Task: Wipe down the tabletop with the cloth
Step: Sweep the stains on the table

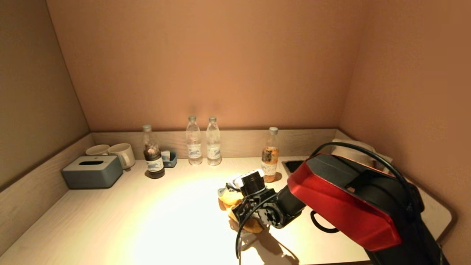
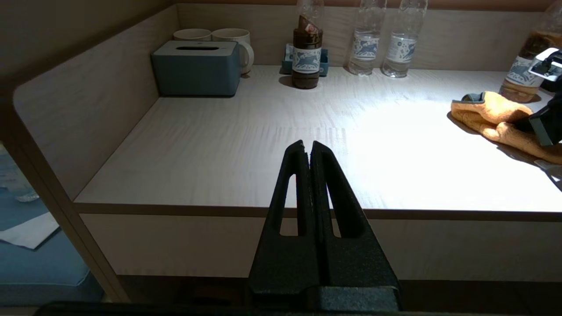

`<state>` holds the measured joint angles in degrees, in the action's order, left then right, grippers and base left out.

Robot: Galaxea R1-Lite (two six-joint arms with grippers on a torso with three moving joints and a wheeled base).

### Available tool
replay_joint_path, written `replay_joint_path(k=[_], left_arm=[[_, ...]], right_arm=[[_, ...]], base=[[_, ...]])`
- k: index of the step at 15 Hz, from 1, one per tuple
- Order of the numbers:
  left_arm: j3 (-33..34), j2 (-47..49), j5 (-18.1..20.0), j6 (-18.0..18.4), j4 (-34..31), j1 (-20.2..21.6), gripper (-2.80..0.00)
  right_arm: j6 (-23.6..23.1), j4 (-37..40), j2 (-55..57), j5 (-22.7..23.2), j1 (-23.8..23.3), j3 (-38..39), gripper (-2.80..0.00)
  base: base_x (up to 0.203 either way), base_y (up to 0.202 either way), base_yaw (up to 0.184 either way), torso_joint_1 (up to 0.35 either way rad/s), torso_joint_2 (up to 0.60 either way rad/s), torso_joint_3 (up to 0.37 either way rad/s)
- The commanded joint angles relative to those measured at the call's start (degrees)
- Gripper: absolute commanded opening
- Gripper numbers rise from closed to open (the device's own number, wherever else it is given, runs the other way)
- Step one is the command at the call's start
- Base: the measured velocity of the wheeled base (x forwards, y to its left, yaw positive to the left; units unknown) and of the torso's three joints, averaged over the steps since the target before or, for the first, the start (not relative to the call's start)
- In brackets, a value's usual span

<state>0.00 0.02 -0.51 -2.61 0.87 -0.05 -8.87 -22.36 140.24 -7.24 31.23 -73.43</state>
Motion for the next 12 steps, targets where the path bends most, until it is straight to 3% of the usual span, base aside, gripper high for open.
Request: replay_joint_path(k=[1,4,12], left_arm=[[0.0,-0.02,-0.02,-0.03,0.01,-0.04,-2.8],[0.0,-0.02,-0.02,-0.03,0.01,-0.04,-2.8],[0.0,-0.02,-0.02,-0.03,0.01,-0.04,-2.8]], right_arm=[[-0.11,-1.56,-0.34,-0.09,-0.82,0.9,-2.8],[-0.21,-5.48,-3.64,-0.25,-2.75,7.43,-2.8],[-0.82,-8.75,-6.94,-0.32,-11.81,11.87,-2.8]], base=[[0.0,0.0,0.0,0.0,0.0,0.0],[0.0,0.0,0.0,0.0,0.0,0.0],[0.0,0.0,0.0,0.0,0.0,0.0]])
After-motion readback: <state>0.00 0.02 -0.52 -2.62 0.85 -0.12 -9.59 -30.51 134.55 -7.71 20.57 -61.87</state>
